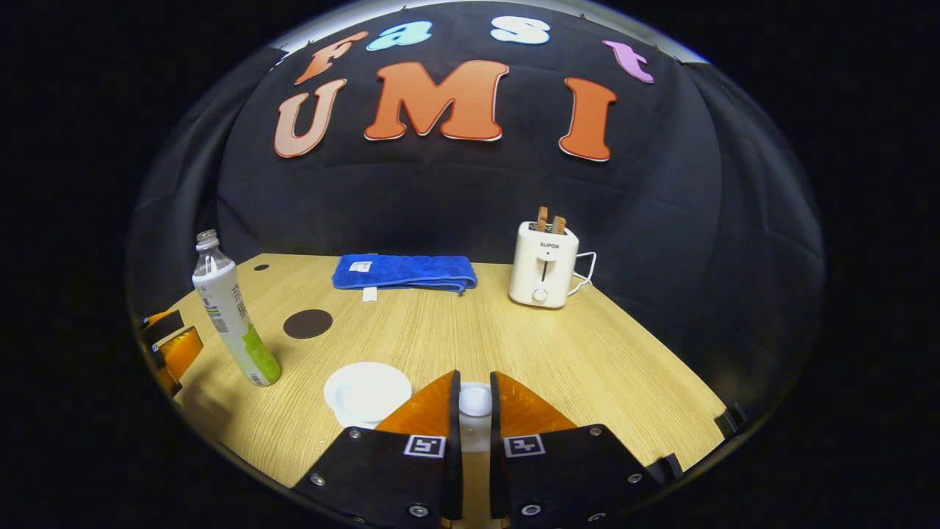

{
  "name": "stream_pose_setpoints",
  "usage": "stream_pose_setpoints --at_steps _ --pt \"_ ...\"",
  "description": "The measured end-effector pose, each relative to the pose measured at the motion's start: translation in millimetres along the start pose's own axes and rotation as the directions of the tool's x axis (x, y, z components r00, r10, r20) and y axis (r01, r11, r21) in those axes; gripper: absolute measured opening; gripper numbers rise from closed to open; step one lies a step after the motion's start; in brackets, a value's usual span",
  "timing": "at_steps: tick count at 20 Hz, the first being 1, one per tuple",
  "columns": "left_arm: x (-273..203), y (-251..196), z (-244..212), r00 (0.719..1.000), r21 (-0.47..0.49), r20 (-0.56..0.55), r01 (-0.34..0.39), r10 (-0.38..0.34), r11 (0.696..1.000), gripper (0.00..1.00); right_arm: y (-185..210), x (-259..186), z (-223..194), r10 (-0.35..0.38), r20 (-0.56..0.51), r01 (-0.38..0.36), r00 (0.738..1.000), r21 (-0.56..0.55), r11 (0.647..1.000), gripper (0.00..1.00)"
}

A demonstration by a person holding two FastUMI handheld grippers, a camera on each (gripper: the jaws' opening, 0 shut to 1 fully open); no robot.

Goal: Open the teacup lid with one hand, grasp the water bottle and pour water into the teacup with the other hand; after pouring, place the water bottle on the coaster and then close the teacup lid.

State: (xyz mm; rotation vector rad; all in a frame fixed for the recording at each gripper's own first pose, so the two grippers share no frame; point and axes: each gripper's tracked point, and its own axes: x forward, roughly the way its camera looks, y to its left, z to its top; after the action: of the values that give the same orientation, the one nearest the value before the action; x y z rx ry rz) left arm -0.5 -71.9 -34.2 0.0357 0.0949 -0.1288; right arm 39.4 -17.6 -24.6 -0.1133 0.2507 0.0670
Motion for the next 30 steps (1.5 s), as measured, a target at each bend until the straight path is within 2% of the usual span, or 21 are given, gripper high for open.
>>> stream_pose_setpoints --at_steps 4,12,21,22,23,24,25,27,30 --pt "7 -18 -5 0.999 0.002 -0.018 0.027 -0.027 1.0 0.98 -20 1 -8 -0.031 -0.013 0.031 0.999 0.012 0.999 0.14" --pt "33 -31 -12 0.998 0.023 -0.046 0.037 -0.036 0.999 0.98 -44 5 -29 -0.064 -0.055 0.066 0.996 0.042 0.997 0.15" --pt "55 -33 -21 0.996 0.003 -0.084 0.034 -0.034 0.999 0.99 -54 6 -34 -0.078 -0.071 0.083 0.994 0.058 0.995 0.14" --pt "56 -33 -21 0.996 0.002 -0.081 0.034 -0.034 0.999 0.96 -54 7 -35 -0.08 -0.071 0.084 0.994 0.056 0.995 0.15" --pt "55 -31 -18 0.996 0.004 -0.08 0.029 -0.028 1.0 0.9 -55 7 -35 -0.082 -0.073 0.086 0.994 0.054 0.995 0.14" --pt "57 -33 -19 0.996 0.008 -0.083 0.035 -0.034 0.999 0.72 -55 7 -35 -0.082 -0.073 0.086 0.994 0.053 0.995 0.14" --pt "57 -34 -18 0.996 0.016 -0.084 0.038 -0.036 0.999 0.74 -54 7 -35 -0.082 -0.075 0.086 0.994 0.055 0.995 0.14" --pt "56 -30 -16 0.996 0.032 -0.083 0.031 -0.028 0.999 0.67 -55 6 -35 -0.083 -0.072 0.088 0.994 0.06 0.994 0.15" --pt "52 -30 -5 0.997 0.082 -0.066 0.035 -0.029 0.996 0.67 -54 6 -35 -0.08 -0.076 0.085 0.994 0.061 0.994 0.14"
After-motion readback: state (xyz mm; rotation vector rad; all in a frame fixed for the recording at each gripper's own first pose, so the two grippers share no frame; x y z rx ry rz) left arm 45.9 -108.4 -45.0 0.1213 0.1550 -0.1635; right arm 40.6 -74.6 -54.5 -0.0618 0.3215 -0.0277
